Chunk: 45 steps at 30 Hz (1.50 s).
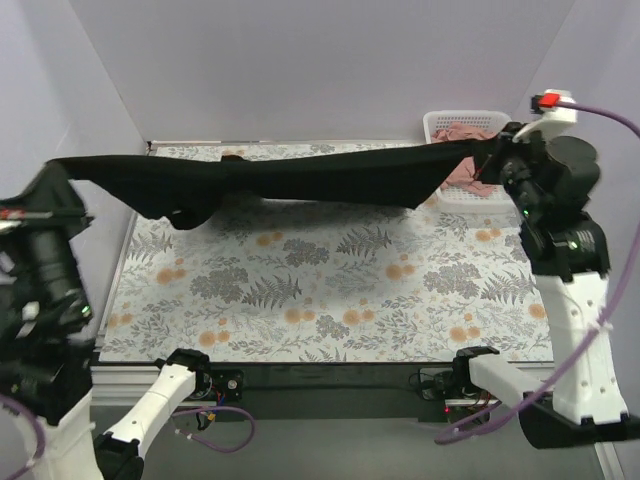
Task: Fold and stack the t-shirts
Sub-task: Fold the tshirt
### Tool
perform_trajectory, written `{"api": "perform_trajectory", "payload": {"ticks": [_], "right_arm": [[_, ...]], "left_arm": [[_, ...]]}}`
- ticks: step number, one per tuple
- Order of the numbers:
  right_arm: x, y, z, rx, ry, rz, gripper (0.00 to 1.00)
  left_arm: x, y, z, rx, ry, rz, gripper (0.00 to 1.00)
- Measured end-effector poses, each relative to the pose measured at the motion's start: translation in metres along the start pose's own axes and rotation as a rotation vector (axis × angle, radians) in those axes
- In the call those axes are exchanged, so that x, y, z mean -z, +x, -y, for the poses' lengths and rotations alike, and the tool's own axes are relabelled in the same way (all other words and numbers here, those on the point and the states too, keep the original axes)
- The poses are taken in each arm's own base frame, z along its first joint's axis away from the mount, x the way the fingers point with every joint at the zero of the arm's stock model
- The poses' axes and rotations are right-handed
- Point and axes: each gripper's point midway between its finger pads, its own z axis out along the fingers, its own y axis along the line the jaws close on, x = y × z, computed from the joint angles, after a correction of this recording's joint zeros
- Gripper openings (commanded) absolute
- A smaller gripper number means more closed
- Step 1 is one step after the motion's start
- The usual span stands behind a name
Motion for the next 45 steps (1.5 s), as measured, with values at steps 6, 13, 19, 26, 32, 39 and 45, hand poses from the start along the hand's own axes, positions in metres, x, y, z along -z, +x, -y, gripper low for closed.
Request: {"api": "perform_trajectory", "payload": {"ticks": [6,13,19,26,32,39,45], "right_arm": [[0.112,-0.104,-0.037,0.09,-0.136,0.341,0.01],[0.215,-0.154,-0.06,0.168,-0.225,0.587,0.01],[0.205,-0.15,-0.065,0.191,-0.257,0.554,0.01],[0.086,-0.116,-0.051,0.165,-0.201,0.32,0.01],[-0.074,0.009,0.0,0.134,-0.049,-0.009,0.01],[-0.177,0.156,0.054,0.163,0.06,-0.266,0.01],[-0.231,0.221,0.072,0.211,0.056,-0.337,0.01]], "left_arm": [[0.057,-0.127,0.01,0.086,0.124,0.26,0.0],[0.106,-0.214,0.017,0.117,0.231,0.449,0.0],[0.095,-0.232,0.036,0.08,0.262,0.513,0.0],[-0.053,-0.126,0.105,-0.088,0.238,0.339,0.0],[-0.207,0.143,0.113,-0.339,0.159,-0.072,0.0],[-0.235,0.449,-0.023,-0.544,0.015,-0.615,0.0],[-0.225,0.521,-0.1,-0.525,-0.071,-0.777,0.0]]}}
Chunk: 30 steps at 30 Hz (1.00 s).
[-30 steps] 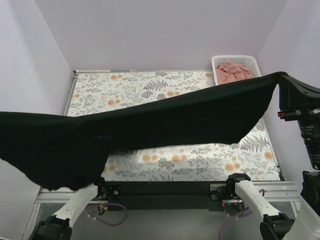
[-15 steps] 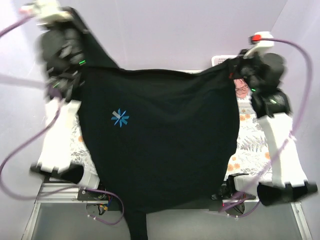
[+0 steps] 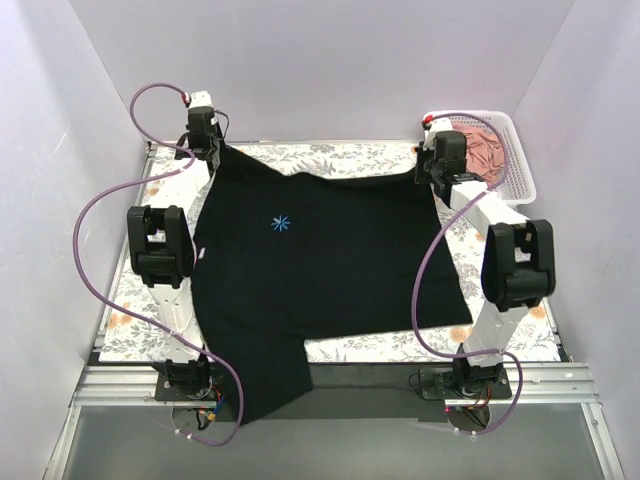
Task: Fold and stack the t-shirts
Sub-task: Fold the tshirt
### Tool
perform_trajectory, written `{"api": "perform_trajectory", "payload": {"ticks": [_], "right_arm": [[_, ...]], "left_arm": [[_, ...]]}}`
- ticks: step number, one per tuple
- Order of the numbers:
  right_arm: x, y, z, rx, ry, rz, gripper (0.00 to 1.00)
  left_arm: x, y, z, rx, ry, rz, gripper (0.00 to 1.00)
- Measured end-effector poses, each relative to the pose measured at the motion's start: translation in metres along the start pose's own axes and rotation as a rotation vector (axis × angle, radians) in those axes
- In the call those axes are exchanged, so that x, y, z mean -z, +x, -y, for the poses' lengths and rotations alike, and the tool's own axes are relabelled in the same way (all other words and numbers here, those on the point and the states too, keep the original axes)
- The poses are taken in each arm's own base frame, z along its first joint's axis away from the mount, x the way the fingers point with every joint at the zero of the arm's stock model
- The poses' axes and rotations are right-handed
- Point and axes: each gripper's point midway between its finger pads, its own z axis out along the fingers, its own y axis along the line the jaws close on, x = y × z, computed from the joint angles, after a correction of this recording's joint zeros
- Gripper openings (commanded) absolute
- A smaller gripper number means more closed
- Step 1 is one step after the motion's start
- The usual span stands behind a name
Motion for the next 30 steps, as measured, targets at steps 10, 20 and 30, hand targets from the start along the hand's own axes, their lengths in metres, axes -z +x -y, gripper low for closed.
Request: {"api": "perform_trajectory", "payload": {"ticks": [10,20,30], "right_arm": [[-0.051,0.012,0.005,0.066,-0.017,-0.002,0.01],[-0.061,-0.002,0.015,0.074,-0.011,0.043,0.01],[-0.064,0.0,0.038,0.055,0.012,0.042,0.01]], "left_arm": [[-0.016,0.014,-0.004,0.085,0.06,-0.012,0.0],[0.009,0.057,0.003,0.221,0.098,-0.156,0.0],[0.073,0.031,-0.006,0.372,0.081,-0.17,0.0]]}}
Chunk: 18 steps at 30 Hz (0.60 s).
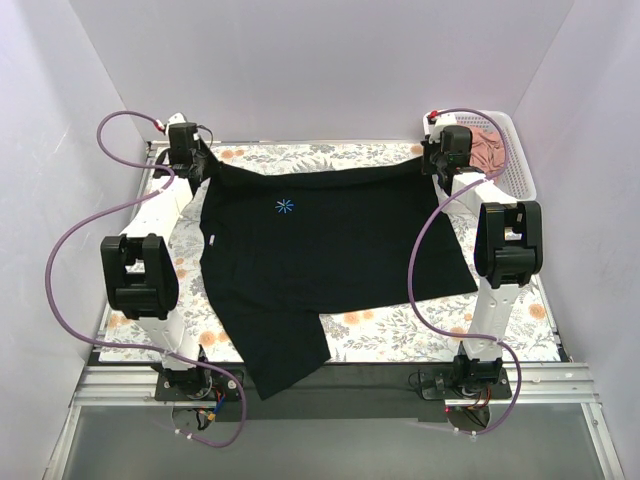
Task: Fold and stack the t-shirts
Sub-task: Fold the tshirt
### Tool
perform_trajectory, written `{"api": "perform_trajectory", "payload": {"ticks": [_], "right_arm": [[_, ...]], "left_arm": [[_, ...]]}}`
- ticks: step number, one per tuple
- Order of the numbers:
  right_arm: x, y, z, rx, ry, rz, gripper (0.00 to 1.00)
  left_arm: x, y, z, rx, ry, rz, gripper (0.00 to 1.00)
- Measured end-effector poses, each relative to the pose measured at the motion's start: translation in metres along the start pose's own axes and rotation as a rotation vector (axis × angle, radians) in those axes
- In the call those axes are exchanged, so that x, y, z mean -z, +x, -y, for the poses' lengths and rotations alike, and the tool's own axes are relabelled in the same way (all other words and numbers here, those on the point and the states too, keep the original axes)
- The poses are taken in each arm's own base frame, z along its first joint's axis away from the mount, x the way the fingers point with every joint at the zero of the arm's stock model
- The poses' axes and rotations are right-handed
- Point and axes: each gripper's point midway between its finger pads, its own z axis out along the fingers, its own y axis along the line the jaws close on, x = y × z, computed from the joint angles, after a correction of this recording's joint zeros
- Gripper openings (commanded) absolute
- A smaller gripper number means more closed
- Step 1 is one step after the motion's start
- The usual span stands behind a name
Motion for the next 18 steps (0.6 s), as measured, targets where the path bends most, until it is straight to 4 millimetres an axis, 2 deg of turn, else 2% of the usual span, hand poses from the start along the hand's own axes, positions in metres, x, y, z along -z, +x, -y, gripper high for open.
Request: {"api": "perform_trajectory", "payload": {"ticks": [4,14,18], "right_arm": [[-0.002,0.003,0.002,-0.003,-0.005,-0.005,0.01],[-0.004,0.006,0.009,-0.011,-0.008,-0.008,0.01],[-0.004,0.006,0.011,-0.013,-0.008,-0.008,0.01]], "left_arm": [[0.018,0.003,-0.002,0.038,-0.01,-0.016,0.0],[0.044,0.015,-0.008,0.122,-0.037,-0.094,0.0],[0.069,0.011,-0.006,0.152,-0.02,-0.081,0.0]]}}
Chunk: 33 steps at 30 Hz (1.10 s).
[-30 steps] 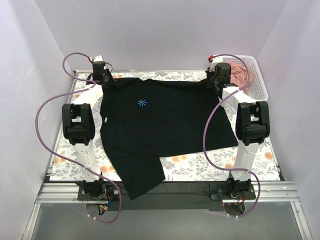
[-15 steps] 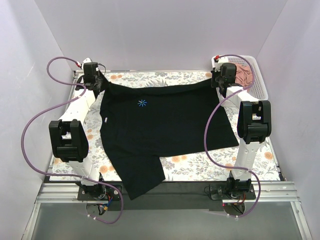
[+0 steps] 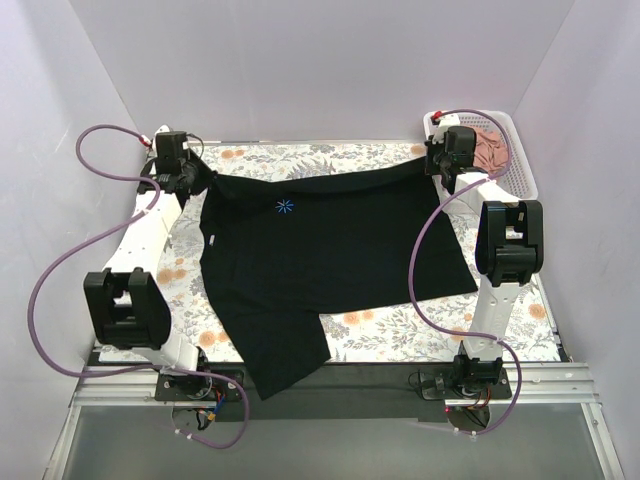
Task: Fold and stack the t-shirts
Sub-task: Fold the tshirt
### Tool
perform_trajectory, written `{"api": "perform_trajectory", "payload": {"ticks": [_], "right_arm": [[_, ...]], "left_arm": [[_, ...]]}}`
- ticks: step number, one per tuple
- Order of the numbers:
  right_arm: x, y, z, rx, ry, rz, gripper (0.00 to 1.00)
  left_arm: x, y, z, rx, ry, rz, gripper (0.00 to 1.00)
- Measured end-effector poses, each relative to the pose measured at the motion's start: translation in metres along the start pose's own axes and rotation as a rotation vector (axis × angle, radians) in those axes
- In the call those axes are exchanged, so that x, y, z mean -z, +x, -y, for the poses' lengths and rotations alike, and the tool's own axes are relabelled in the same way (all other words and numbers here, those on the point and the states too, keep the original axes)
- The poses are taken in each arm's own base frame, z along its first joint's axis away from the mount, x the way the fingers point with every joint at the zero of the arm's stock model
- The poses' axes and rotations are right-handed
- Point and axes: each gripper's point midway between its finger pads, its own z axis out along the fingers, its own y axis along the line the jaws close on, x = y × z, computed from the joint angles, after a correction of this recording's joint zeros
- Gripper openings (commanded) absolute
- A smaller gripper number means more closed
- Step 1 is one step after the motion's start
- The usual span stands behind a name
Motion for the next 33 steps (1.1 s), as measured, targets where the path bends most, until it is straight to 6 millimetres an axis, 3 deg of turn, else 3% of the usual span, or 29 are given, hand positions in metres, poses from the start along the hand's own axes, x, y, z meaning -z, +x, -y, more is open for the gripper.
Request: {"api": "perform_trajectory", "payload": {"ticks": [5,8,16,19,26,33], "right_arm": [[-0.003,0.003,0.0,-0.003,-0.007,-0.003,0.01],[-0.005,0.007,-0.001,-0.004,-0.013,-0.009,0.01],[-0.007,0.012,0.0,-0.009,-0.012,-0.016,0.01],[-0.007,0.016,0.0,-0.013,-0.005,-0.024,0.01],[-0.005,0.038,0.006,-0.035,0.038,-0.077,0.01],[0.0,0.048,0.008,-0.054,0.061,-0.106,0.01]], "left_arm": [[0.03,0.001,0.0,0.025,0.031,0.023,0.0],[0.04,0.015,-0.007,0.042,0.037,0.003,0.0],[0.039,0.081,-0.053,0.091,-0.048,-0.135,0.0],[0.041,0.096,-0.063,0.11,-0.066,-0.164,0.0],[0.04,0.115,-0.078,0.141,-0.091,-0.19,0.0],[0.04,0.117,-0.078,0.16,-0.093,-0.189,0.0]]}}
